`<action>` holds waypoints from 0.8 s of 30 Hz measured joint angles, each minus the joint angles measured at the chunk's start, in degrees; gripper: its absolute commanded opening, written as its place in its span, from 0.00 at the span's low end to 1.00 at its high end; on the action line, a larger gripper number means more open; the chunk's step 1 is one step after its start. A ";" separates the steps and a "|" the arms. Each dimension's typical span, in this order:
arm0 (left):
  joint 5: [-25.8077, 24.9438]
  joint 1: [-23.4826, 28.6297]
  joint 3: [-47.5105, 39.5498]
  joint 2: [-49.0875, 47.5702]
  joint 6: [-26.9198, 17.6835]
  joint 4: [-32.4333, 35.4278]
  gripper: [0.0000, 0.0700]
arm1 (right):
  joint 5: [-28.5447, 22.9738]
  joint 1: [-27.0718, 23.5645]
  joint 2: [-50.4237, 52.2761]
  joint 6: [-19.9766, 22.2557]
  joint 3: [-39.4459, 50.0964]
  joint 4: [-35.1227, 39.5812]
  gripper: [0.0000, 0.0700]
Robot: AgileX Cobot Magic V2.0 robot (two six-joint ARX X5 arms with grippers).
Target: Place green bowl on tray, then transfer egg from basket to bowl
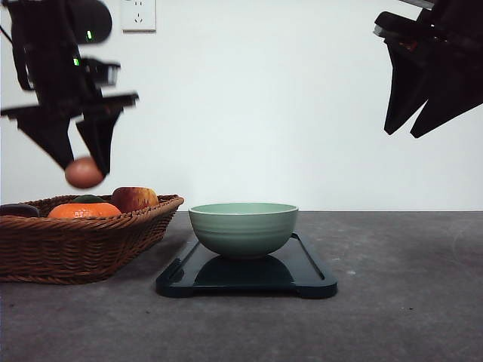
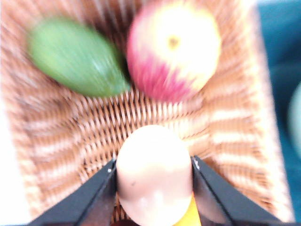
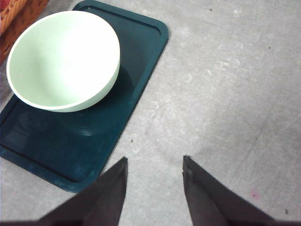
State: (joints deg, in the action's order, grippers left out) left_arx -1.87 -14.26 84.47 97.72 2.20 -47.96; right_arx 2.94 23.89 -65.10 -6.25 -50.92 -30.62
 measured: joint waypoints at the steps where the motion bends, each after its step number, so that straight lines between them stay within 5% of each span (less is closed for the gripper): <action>1: -0.19 -0.12 0.00 -1.02 0.00 0.15 0.27 | 0.00 0.01 0.00 0.01 0.00 0.01 0.32; 11: -12.35 -4.47 0.02 -6.59 0.30 6.48 0.27 | 0.00 0.01 -0.02 -0.01 0.00 0.01 0.32; 24: -11.74 -15.19 0.02 -6.05 2.53 17.88 0.27 | 0.02 0.01 -0.01 0.00 0.00 -0.08 0.32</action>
State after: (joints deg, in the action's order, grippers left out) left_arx -13.62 -29.45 84.49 91.67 4.73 -30.07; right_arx 2.96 23.90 -65.11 -6.25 -50.92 -30.70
